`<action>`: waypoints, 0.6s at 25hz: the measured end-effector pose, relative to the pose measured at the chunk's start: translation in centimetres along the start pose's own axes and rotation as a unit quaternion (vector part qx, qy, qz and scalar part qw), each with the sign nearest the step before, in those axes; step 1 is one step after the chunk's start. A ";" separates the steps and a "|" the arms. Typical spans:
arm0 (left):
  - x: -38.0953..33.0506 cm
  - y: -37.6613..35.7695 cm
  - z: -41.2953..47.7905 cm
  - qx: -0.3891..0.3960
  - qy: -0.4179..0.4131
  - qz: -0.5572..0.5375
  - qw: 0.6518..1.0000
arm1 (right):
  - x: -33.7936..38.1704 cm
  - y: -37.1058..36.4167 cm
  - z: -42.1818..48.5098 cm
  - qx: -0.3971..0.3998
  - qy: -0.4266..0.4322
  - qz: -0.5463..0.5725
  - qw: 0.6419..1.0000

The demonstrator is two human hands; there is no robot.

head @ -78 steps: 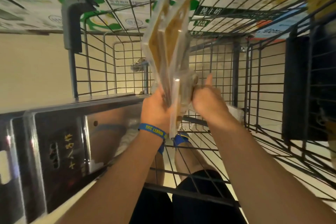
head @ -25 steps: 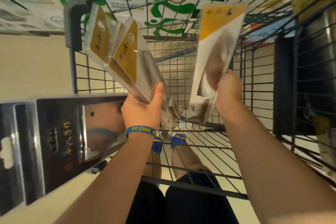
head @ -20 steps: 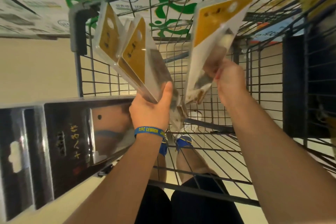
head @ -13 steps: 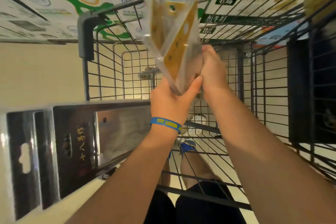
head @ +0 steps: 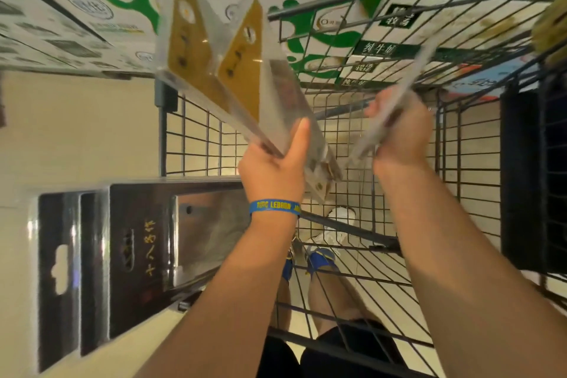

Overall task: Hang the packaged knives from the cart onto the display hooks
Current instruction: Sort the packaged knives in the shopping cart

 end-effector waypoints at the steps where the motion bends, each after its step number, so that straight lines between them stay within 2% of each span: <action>1: -0.6 -0.3 -0.4 0.018 -0.007 0.013 1.000 | 0.1 -1.6 -0.3 0.012 0.021 -0.084 0.996; 3: -2.1 -0.2 -1.4 0.033 -0.067 0.027 0.997 | 1.2 -4.6 -0.7 0.044 0.058 -0.181 0.981; 6: -4.5 1.2 -1.5 -0.025 -0.168 0.039 0.985 | 2.6 -6.7 -0.4 0.022 0.026 -0.114 0.993; 8: -5.0 1.3 -0.4 -0.042 -0.195 0.030 0.979 | 2.2 -7.5 0.2 0.019 0.017 -0.075 0.997; 10: -3.2 0.7 0.9 -0.017 -0.130 0.047 0.990 | 1.3 -8.7 0.2 0.041 0.018 -0.110 0.993; 12: -0.8 0.5 1.1 0.036 -0.027 0.004 0.999 | -0.4 -9.2 0.2 0.059 -0.004 -0.124 0.990; 14: 2.2 -0.1 1.8 0.096 0.041 -0.011 0.994 | -1.7 -9.6 0.1 0.094 0.006 -0.149 0.984; 15: 3.5 -0.7 2.3 0.127 0.086 0.015 0.988 | -2.2 -9.9 0.1 0.114 0.025 -0.175 0.978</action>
Point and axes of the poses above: each hand's wrist, its own z-axis towards the middle knuckle, its own y-axis out of the back of the hand, x = y × z, the point moved 5 cm from there along z, towards the middle knuckle, and after that the axes turned 1 degree about z, right-handed, at the moved point
